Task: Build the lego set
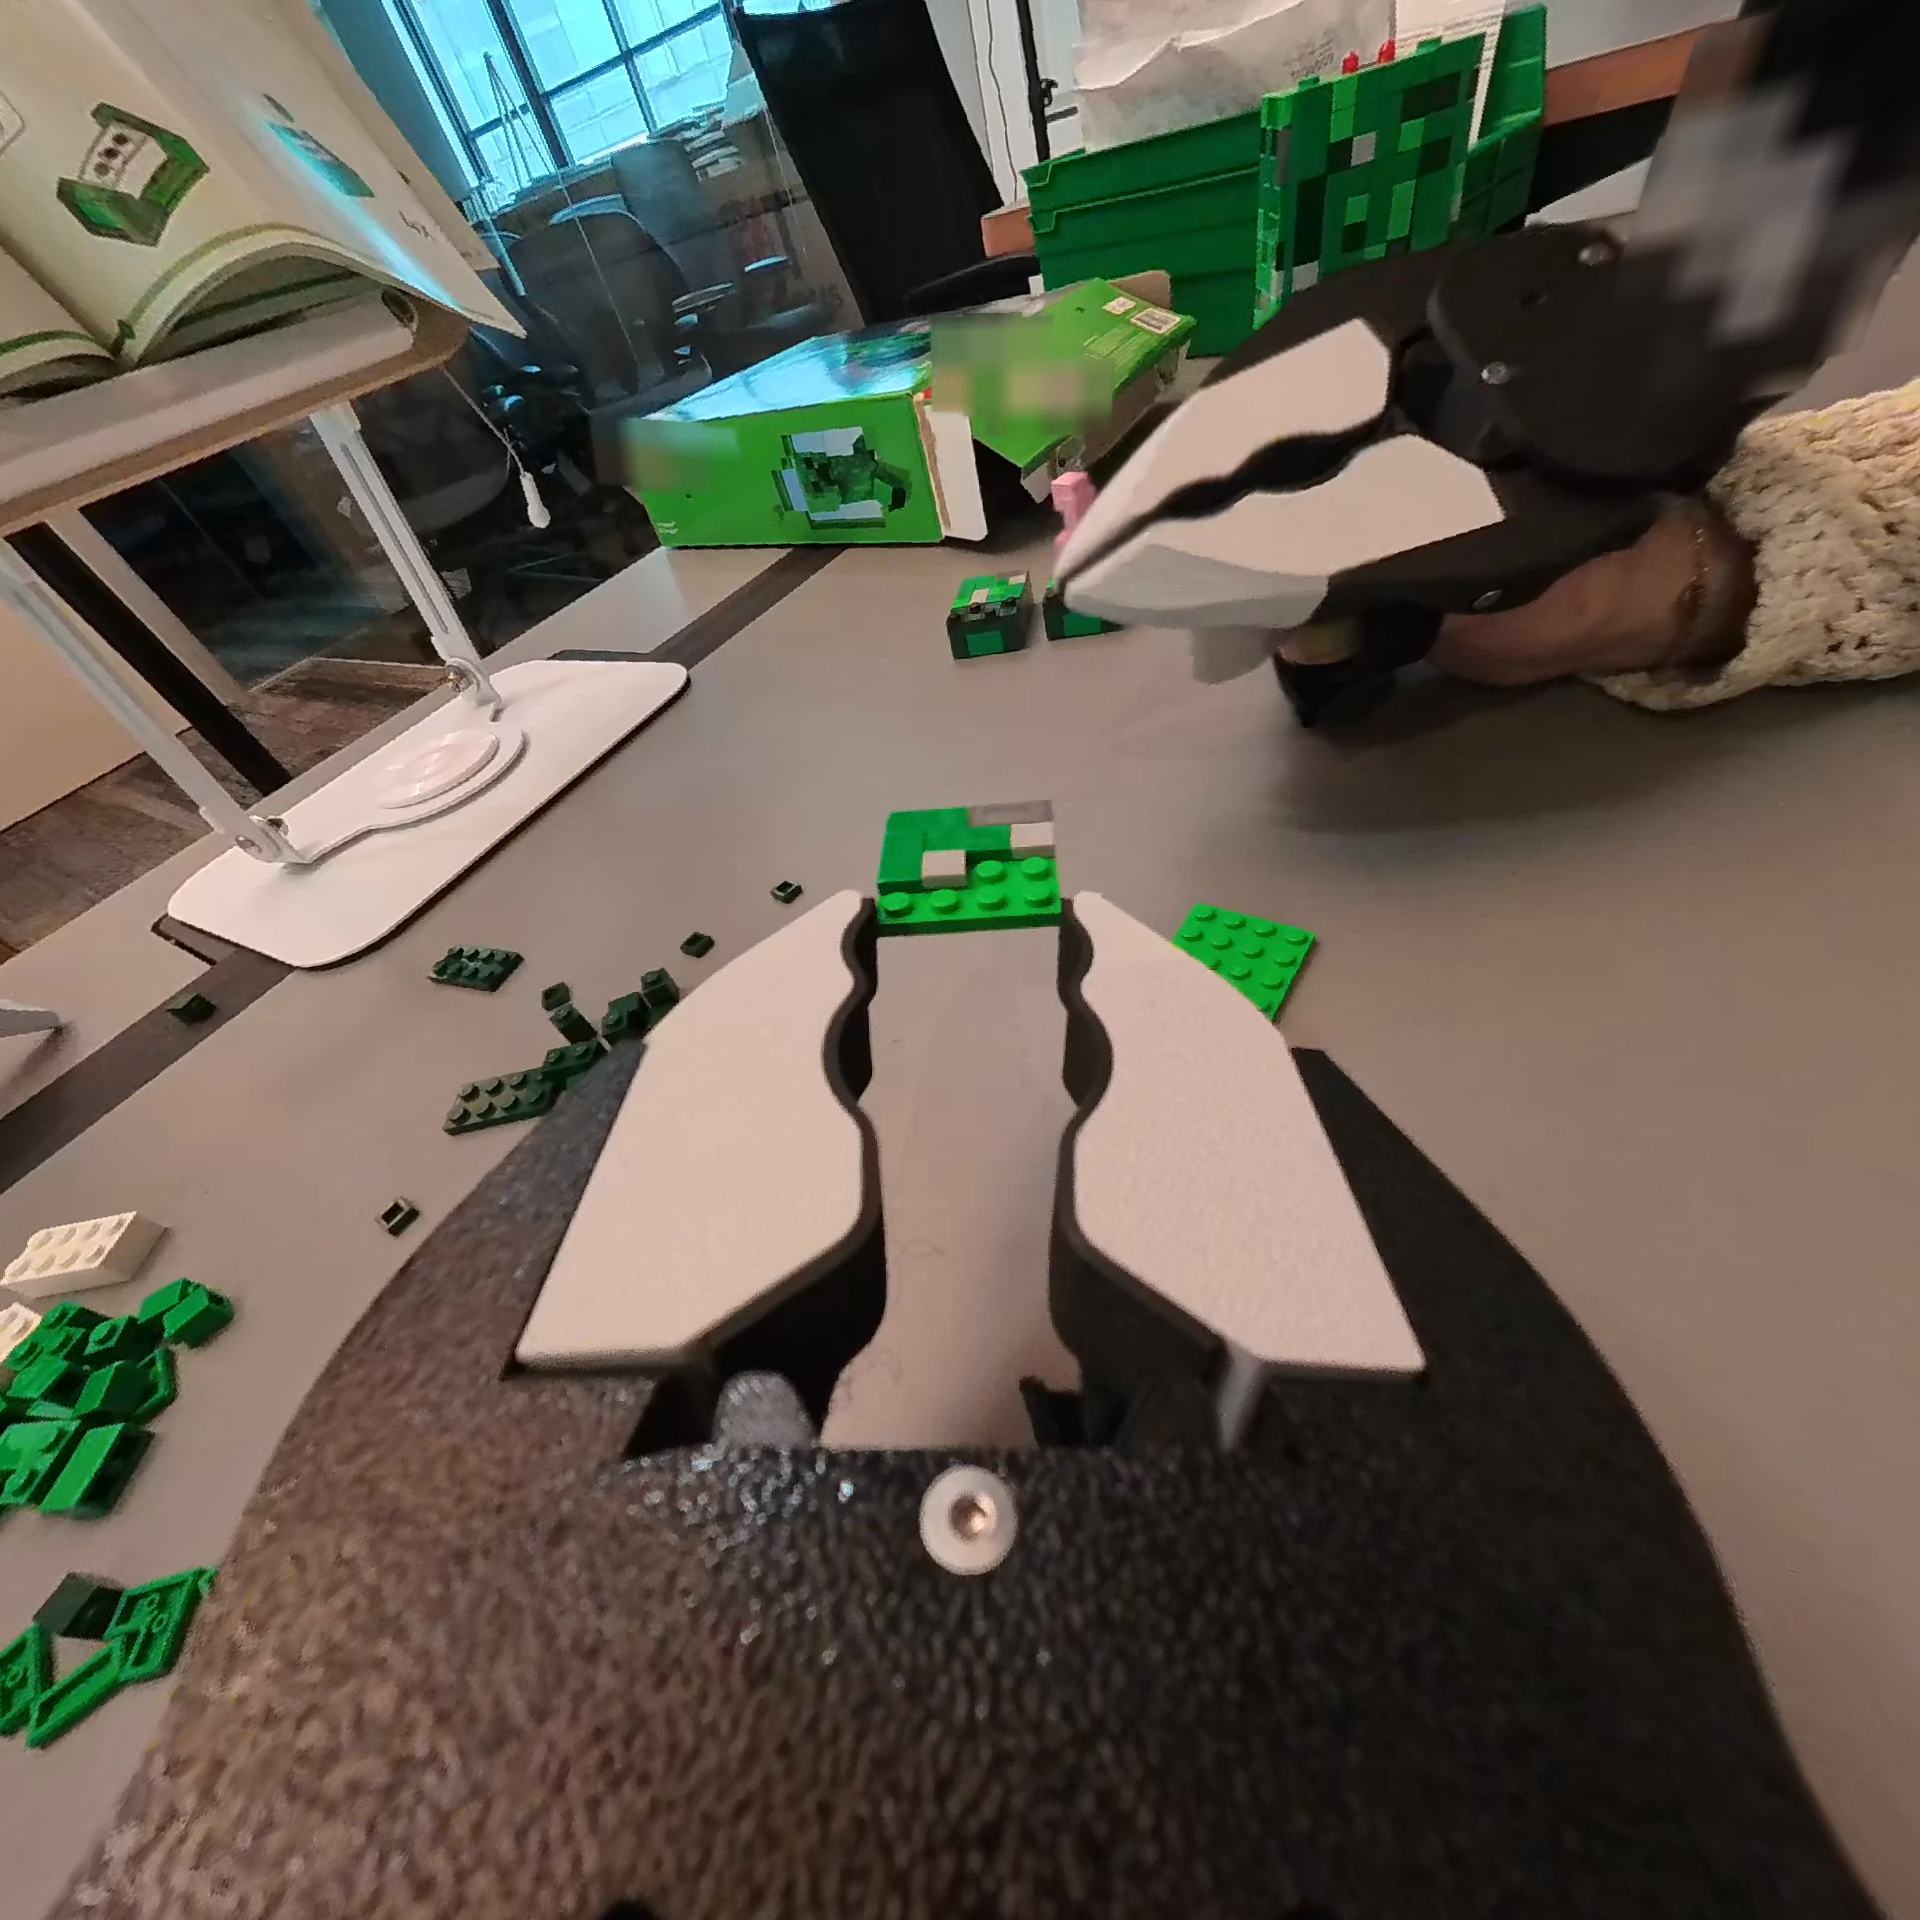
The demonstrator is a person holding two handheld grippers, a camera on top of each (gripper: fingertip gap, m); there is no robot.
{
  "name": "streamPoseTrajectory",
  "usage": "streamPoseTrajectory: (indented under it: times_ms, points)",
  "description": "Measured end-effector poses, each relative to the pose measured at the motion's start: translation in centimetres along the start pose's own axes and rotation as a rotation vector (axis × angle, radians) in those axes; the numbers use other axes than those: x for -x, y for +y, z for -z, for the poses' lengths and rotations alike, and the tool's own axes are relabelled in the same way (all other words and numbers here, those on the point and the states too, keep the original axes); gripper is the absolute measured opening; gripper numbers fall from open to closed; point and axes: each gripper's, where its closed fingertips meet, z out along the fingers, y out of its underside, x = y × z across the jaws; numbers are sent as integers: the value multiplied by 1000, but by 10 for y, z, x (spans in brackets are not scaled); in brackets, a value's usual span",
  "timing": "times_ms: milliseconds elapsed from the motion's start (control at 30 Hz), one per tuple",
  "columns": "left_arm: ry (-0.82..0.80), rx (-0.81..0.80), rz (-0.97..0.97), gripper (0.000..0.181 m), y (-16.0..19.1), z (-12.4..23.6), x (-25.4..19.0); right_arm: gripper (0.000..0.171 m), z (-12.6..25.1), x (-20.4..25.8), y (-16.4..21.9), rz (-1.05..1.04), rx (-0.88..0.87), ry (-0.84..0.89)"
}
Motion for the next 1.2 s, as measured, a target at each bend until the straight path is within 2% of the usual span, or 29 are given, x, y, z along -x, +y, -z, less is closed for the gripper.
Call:
streamPoseTrajectory:
  times_ms: [167,267,367,500,633,767,933,1067,1200]
  points:
    - [-39,-2,0,34,0,0,5,3,-12,11,-9,-52,28,-114]
    - [-49,-6,-6,34,-1,1,5,5,-42,0,-13,-133,59,-185]
    - [-42,-19,0,34,-2,1,6,10,-95,7,-38,-176,109,-405]
    - [-39,-30,14,33,-3,2,7,11,-182,16,-63,-21,172,-624]
    - [-35,-30,0,34,-4,2,5,15,-265,35,-41,42,402,-828]
    - [-29,-39,10,34,-4,3,5,17,-313,54,-5,139,667,-966]
    - [-26,-40,16,34,-4,3,5,14,-341,69,15,131,840,-1057]
    - [-24,-36,7,34,-4,2,4,15,-345,73,29,280,859,-1120]
    - [-22,-33,-2,34,-3,2,3,19,-343,77,38,314,878,-1178]
